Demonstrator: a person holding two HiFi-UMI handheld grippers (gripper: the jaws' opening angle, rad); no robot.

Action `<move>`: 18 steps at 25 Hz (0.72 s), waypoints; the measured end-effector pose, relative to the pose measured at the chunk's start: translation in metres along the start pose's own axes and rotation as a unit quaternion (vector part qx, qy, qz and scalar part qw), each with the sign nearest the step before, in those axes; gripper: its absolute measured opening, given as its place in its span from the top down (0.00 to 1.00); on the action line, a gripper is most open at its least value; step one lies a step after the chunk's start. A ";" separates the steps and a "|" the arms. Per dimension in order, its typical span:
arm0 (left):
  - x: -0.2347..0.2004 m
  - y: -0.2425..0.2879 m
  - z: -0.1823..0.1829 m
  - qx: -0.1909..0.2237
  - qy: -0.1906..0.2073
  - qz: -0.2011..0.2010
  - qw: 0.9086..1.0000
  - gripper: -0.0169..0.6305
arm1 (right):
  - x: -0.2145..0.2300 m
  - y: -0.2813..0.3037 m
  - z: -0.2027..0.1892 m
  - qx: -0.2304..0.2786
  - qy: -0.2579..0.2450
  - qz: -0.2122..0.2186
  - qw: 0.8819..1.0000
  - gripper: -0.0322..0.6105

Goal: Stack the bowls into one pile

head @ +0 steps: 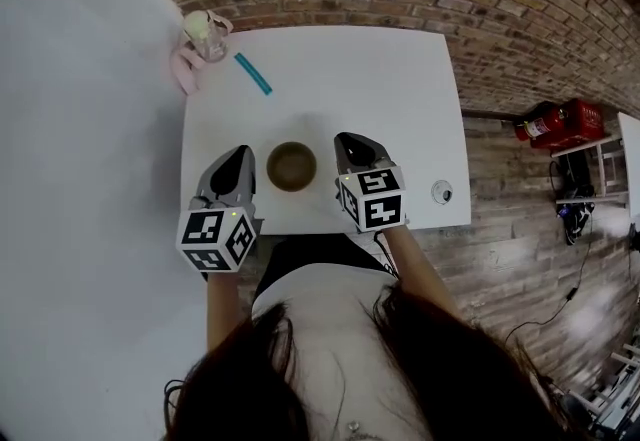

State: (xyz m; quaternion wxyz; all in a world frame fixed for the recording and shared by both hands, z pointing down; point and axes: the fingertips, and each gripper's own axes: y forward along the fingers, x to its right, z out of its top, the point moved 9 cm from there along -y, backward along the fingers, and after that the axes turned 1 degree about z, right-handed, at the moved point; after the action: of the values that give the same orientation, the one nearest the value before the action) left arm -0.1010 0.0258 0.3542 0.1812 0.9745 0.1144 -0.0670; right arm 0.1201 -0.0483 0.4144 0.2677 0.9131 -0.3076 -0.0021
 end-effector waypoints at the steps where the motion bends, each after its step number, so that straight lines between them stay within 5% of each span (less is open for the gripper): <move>1: 0.000 0.001 0.003 0.003 0.002 -0.002 1.000 0.97 | -0.001 -0.003 0.004 0.008 -0.006 -0.003 1.000 0.93; 18: -0.008 -0.024 0.045 0.077 0.082 -0.046 0.993 0.97 | -0.059 -0.066 0.043 0.141 -0.077 -0.085 0.983 0.95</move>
State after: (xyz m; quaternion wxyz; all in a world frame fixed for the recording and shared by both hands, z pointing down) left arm -0.1189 0.0295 0.3054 0.0925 0.9814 0.1682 -0.0034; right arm 0.1017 0.0078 0.3359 0.1103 0.9616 -0.2460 -0.0516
